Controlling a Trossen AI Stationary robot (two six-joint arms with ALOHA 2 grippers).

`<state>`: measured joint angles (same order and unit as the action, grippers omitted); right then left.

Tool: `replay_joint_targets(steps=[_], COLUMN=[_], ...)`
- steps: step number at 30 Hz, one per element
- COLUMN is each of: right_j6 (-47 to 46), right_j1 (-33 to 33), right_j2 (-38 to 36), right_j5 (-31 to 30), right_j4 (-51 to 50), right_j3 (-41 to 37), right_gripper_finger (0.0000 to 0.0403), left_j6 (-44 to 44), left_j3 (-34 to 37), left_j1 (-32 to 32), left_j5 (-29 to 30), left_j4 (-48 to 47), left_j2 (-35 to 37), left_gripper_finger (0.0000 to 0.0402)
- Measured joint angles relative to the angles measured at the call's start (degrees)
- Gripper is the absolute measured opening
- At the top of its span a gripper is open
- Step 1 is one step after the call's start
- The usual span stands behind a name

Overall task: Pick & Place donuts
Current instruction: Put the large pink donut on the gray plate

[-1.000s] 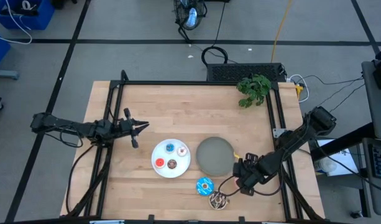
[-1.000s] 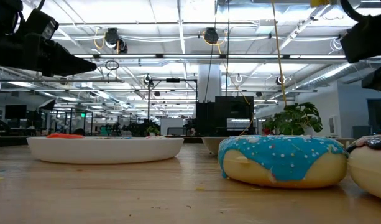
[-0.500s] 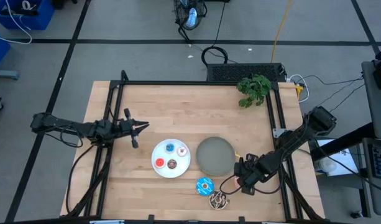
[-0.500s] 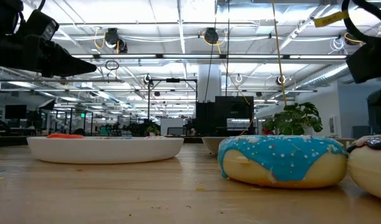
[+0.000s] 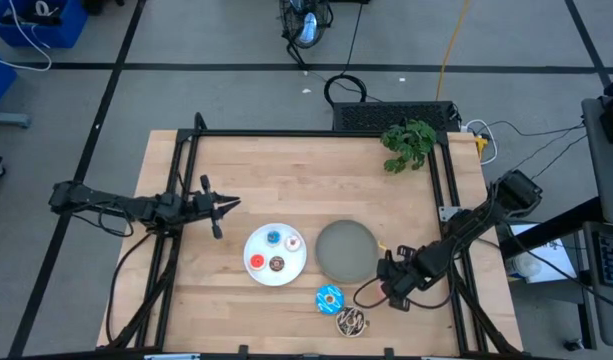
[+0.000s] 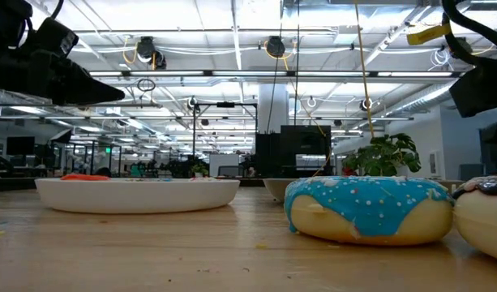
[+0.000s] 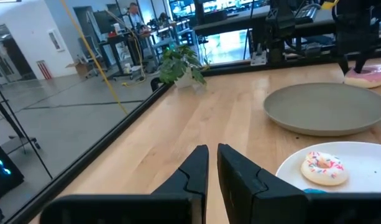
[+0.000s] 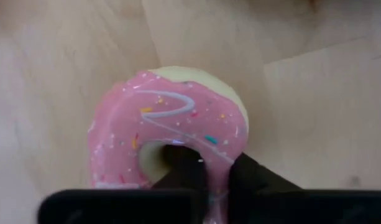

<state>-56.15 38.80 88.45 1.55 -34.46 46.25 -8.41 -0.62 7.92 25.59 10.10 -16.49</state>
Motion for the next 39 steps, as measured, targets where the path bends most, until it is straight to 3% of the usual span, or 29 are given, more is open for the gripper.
replay_joint_targets(steps=[13,19,25,32,39], right_j6=[3.13,4.98,9.01,14.40,21.78], right_j1=[-0.93,-2.16,-4.60,-12.81,-25.00], right_j2=[-10.76,-13.49,-10.08,-4.56,-1.58], right_j5=[1.73,-1.97,-5.30,-4.26,-0.12], right_j4=[0.00,-8.59,-23.19,-37.55,-34.88], right_j3=[3.48,12.99,26.33,37.89,39.55], right_gripper_finger=[0.0007,0.0007,0.0005,0.0005,0.0007], left_j6=[-0.57,-1.37,-1.47,-1.80,-1.89], left_j3=[0.00,0.00,0.00,0.00,0.00], left_j1=[0.00,0.00,0.00,0.00,-0.02], left_j5=[0.01,0.00,0.01,0.01,0.01], left_j4=[-0.05,-0.42,-0.53,-0.52,-1.01], left_j2=[0.00,0.01,0.01,0.01,0.00], left_gripper_finger=[0.0042,0.0042,0.0042,0.0042,0.0042])
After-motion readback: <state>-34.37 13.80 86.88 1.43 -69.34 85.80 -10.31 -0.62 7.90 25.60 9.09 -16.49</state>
